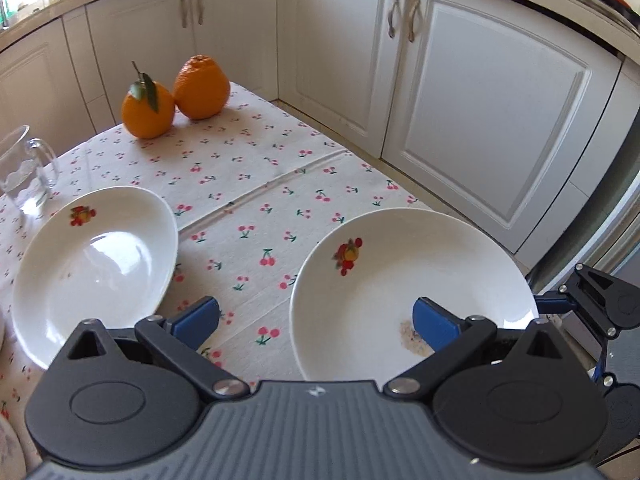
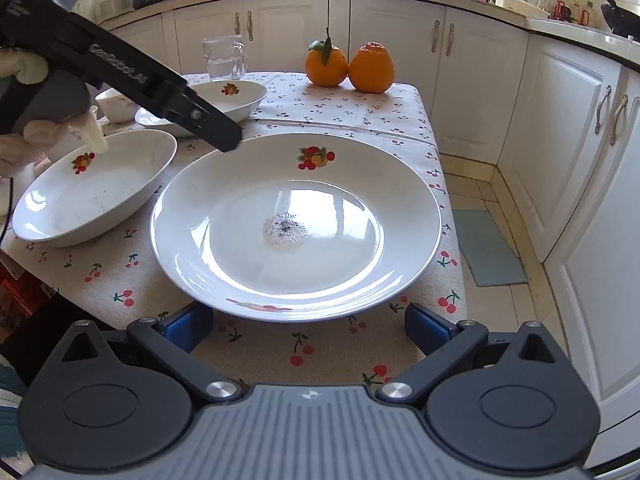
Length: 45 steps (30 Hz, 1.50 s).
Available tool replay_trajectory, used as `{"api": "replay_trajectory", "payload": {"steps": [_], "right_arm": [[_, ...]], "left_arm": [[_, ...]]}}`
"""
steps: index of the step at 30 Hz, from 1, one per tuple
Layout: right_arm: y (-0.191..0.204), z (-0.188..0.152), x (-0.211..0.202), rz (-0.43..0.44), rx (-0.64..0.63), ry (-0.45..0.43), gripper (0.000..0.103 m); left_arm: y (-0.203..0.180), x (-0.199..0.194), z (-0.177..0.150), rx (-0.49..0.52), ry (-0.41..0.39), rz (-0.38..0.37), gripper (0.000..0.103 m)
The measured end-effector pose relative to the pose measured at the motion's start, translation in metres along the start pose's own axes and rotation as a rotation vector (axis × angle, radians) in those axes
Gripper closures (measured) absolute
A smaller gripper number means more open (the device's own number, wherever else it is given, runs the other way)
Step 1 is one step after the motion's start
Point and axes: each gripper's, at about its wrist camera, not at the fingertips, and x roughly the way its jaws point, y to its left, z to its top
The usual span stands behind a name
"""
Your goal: Organize plates and bowls
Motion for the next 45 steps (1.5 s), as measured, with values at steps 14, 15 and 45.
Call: {"api": "replay_trajectory", "payload": {"steps": [14, 15, 45], "right_arm": [[-0.004, -0.002, -0.002, 0.088, -0.073, -0.054, 0.006], [-0.004, -0.002, -0.002, 0.088, -0.072, -0.054, 0.006], [-0.025, 0.033, 0.034, 0.057, -0.078, -0.012, 0.007]], "left_arm": [[-0.006, 0.059, 0.022, 0.057, 0.142, -0.121, 0.034], [-0.006, 0.060, 0.023, 0.059, 0.149, -0.126, 0.035], [0.020, 0.089, 0.064, 0.043, 0.118, -0.151, 0.036]]}}
